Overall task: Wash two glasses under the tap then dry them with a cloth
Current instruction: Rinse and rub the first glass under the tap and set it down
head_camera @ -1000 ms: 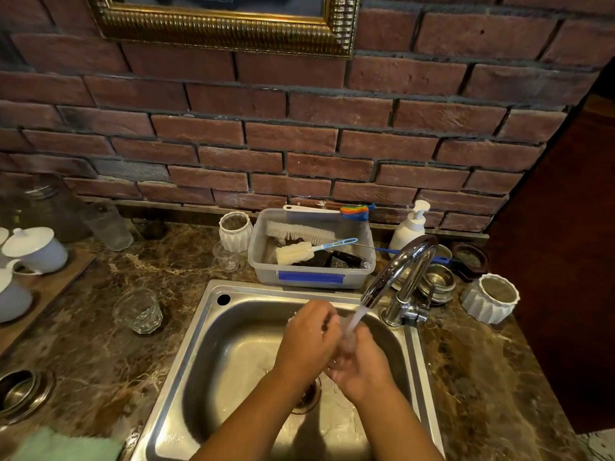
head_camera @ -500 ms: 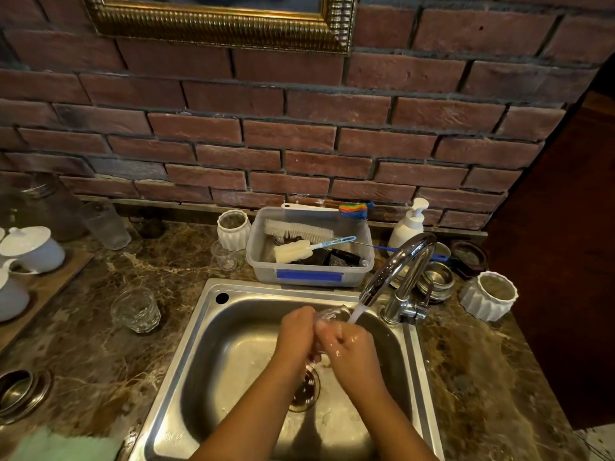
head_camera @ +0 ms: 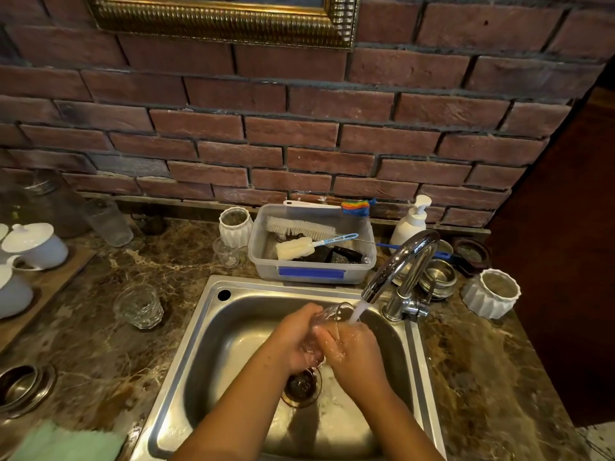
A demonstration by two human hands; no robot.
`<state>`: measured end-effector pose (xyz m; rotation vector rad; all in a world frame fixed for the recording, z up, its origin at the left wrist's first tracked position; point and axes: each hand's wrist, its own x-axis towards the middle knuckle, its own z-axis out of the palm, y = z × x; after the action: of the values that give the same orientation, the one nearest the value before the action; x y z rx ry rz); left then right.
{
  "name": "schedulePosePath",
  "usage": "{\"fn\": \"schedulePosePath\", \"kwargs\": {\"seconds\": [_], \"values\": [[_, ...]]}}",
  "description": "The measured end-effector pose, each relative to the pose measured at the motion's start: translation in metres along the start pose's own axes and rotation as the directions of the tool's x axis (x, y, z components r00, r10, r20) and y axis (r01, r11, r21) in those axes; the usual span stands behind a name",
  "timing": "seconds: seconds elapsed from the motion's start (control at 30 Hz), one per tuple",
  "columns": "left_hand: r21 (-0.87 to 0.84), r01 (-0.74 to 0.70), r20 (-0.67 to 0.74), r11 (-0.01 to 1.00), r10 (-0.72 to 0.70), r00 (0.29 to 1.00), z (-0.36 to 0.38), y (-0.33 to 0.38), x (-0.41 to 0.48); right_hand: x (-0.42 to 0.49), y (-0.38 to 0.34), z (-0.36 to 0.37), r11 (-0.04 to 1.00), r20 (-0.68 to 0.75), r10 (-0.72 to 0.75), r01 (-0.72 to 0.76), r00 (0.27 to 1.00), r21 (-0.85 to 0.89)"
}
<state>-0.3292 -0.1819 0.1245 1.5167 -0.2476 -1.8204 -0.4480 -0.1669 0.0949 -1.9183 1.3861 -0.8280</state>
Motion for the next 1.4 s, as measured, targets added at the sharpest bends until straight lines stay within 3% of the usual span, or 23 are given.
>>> {"fn": "schedulePosePath", "kwargs": {"seconds": [0.1,0.13,0.17,0.23,0.3,0.37,0.4,0.47,0.5,0.6,0.67,0.73,0.8,0.87,0.93,1.0,1.03,1.1,1.17,1.23,1.27,1.33,1.4], "values": [[0.243,-0.238,-0.129,0.940,0.274,0.953,0.006,-0.007,0.007,0.002,-0.009,0.000,0.942,-0.013,0.227,-0.217,0.974,0.255],[0.391,-0.368,-0.128,0.844,0.445,0.886,0.008,-0.011,0.009,0.004,-0.013,-0.001,0.823,0.014,0.399,-0.364,0.917,0.436],[0.545,-0.488,-0.072,0.682,0.618,0.783,0.008,-0.015,0.010,0.005,-0.014,-0.003,0.594,0.124,0.546,-0.488,0.828,0.640],[0.765,-0.578,0.146,0.284,0.797,0.586,0.003,-0.021,0.010,0.004,-0.014,-0.008,0.087,0.408,0.597,-0.561,0.691,0.823],[0.805,-0.580,0.241,0.129,0.821,0.517,-0.001,-0.022,0.010,0.001,-0.010,-0.011,-0.023,0.481,0.527,-0.553,0.701,0.833],[0.734,-0.624,0.183,0.269,0.806,0.563,0.001,-0.021,0.012,0.001,-0.006,-0.007,0.163,0.362,0.550,-0.522,0.753,0.837],[0.658,-0.618,0.109,0.431,0.757,0.644,0.004,-0.018,0.012,0.002,-0.006,-0.005,0.403,0.212,0.539,-0.470,0.815,0.785],[0.391,-0.438,-0.056,0.810,0.496,0.867,0.007,-0.012,0.011,0.004,0.000,-0.001,0.892,-0.037,0.274,-0.239,0.961,0.385],[0.222,-0.277,-0.083,0.935,0.301,0.950,0.007,-0.009,0.008,0.002,0.004,0.001,0.980,-0.033,0.125,-0.118,0.992,0.160],[-0.052,0.033,0.031,0.998,-0.032,0.999,0.001,-0.004,-0.002,-0.002,0.004,-0.002,0.987,-0.020,-0.053,0.049,0.998,-0.152],[0.013,-0.038,-0.006,0.999,0.038,0.999,0.004,-0.006,-0.001,-0.005,0.002,-0.004,0.997,-0.044,-0.069,0.067,0.997,-0.043],[0.230,-0.296,-0.108,0.927,0.326,0.939,0.010,-0.011,0.002,-0.003,-0.006,-0.004,0.951,-0.071,0.144,-0.118,0.987,0.286],[0.539,-0.580,-0.008,0.611,0.692,0.722,0.009,-0.018,0.004,0.001,-0.012,-0.005,0.637,0.051,0.500,-0.407,0.865,0.655],[0.700,-0.680,0.231,0.218,0.832,0.504,0.002,-0.024,0.005,0.002,-0.015,-0.009,0.188,0.304,0.653,-0.537,0.694,0.823],[0.715,-0.696,0.349,0.069,0.827,0.441,-0.003,-0.026,0.009,0.003,-0.015,-0.013,0.077,0.375,0.661,-0.555,0.651,0.828],[0.689,-0.694,0.289,0.209,0.798,0.528,0.001,-0.023,0.008,0.003,-0.014,-0.013,0.267,0.272,0.652,-0.550,0.708,0.792],[0.643,-0.662,0.206,0.386,0.745,0.634,0.005,-0.020,0.006,0.004,-0.014,-0.012,0.434,0.171,0.622,-0.518,0.765,0.737],[0.393,-0.440,0.015,0.807,0.473,0.881,0.012,-0.013,0.000,0.004,-0.010,-0.009,0.792,-0.047,0.430,-0.352,0.902,0.499],[0.044,-0.101,0.000,0.994,0.101,0.995,0.013,-0.006,-0.007,-0.001,-0.001,-0.007,0.979,-0.108,0.118,-0.098,0.987,0.176],[-0.112,0.052,0.040,0.992,-0.047,0.998,0.010,-0.001,-0.011,-0.003,0.002,-0.008,0.997,-0.092,-0.053,0.048,0.994,-0.060],[-0.079,0.032,0.021,0.996,-0.031,0.999,0.010,-0.002,-0.010,-0.003,0.002,-0.009,0.998,-0.083,-0.054,0.051,0.995,-0.045],[0.109,-0.176,-0.094,0.978,0.186,0.978,0.013,-0.007,-0.003,0.000,-0.006,-0.007,0.972,-0.084,0.113,-0.092,0.990,0.217],[0.436,-0.516,-0.068,0.737,0.599,0.798,0.011,-0.015,0.005,0.006,-0.011,-0.006,0.715,0.009,0.442,-0.358,0.897,0.601]]}}
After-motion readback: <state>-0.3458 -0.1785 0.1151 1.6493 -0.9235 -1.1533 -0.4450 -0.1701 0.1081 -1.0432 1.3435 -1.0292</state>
